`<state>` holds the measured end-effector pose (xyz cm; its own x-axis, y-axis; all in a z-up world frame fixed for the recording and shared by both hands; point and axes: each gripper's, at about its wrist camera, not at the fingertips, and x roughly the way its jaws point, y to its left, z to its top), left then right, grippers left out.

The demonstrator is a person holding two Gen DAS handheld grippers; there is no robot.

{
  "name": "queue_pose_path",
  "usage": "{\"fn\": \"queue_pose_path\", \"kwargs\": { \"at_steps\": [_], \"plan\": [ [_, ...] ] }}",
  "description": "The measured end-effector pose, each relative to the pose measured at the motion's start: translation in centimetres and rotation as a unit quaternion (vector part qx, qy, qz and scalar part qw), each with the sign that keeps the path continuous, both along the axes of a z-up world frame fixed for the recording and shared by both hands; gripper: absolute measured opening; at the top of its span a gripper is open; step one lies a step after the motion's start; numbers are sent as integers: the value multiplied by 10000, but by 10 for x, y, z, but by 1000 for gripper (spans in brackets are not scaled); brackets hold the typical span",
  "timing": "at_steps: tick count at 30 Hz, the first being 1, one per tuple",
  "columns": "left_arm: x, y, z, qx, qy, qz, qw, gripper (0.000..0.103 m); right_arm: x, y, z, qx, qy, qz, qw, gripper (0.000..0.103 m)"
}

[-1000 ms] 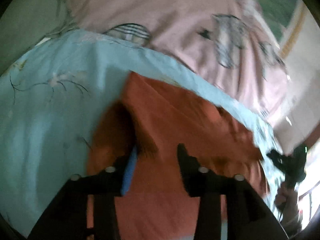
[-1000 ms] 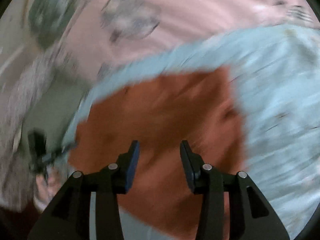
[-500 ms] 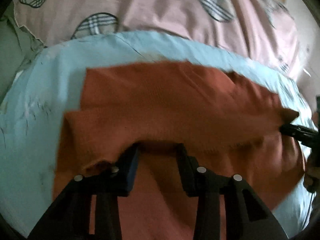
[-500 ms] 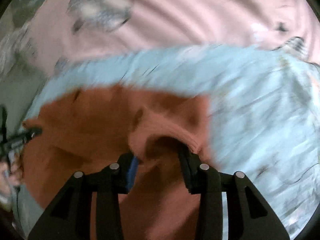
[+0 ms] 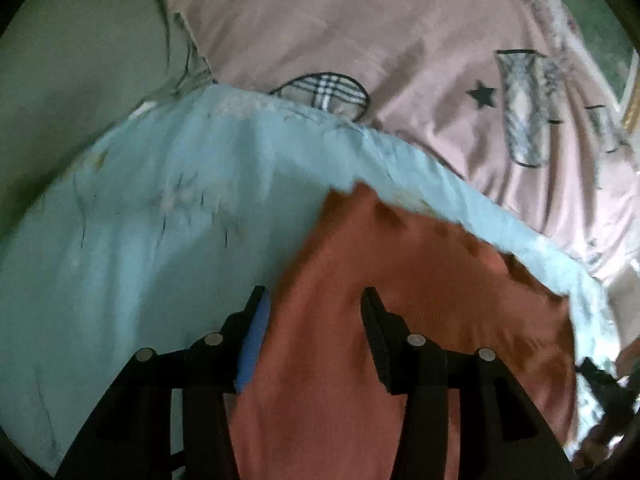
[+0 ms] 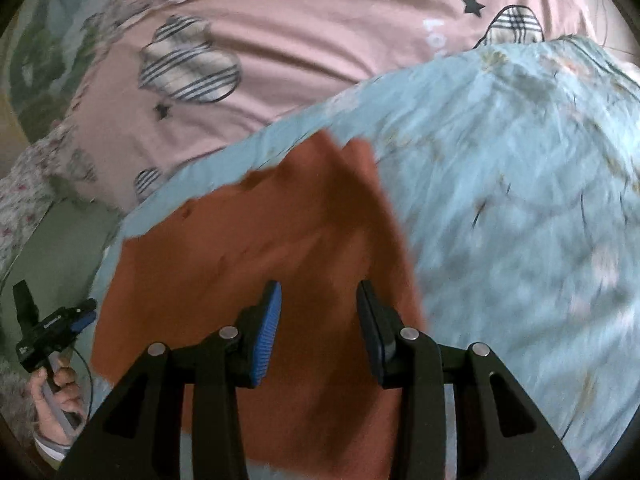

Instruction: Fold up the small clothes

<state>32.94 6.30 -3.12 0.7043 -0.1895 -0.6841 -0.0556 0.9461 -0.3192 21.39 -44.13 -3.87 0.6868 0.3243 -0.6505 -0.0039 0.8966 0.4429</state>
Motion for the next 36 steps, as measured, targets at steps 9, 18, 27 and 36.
{"fn": "queue_pose_path", "kwargs": {
  "at_steps": [9,18,27,36],
  "plan": [
    [-133,-26,-20,-695,41,-300,9971,55,-71,45,-13,291,43,417,9987,43],
    [-167,-34,-40,-938,239,-339,9947,63,-91,58,-10,412,82,537,9977,50],
    [-138,-19,-58,-1370,404,54,9897,65,-96,67,-5,505,117,695,9962,50],
    [-93,11,-66,-1742,276,697,9818,57,-85,59,-8,637,182,690,9954,51]
  ]
}}
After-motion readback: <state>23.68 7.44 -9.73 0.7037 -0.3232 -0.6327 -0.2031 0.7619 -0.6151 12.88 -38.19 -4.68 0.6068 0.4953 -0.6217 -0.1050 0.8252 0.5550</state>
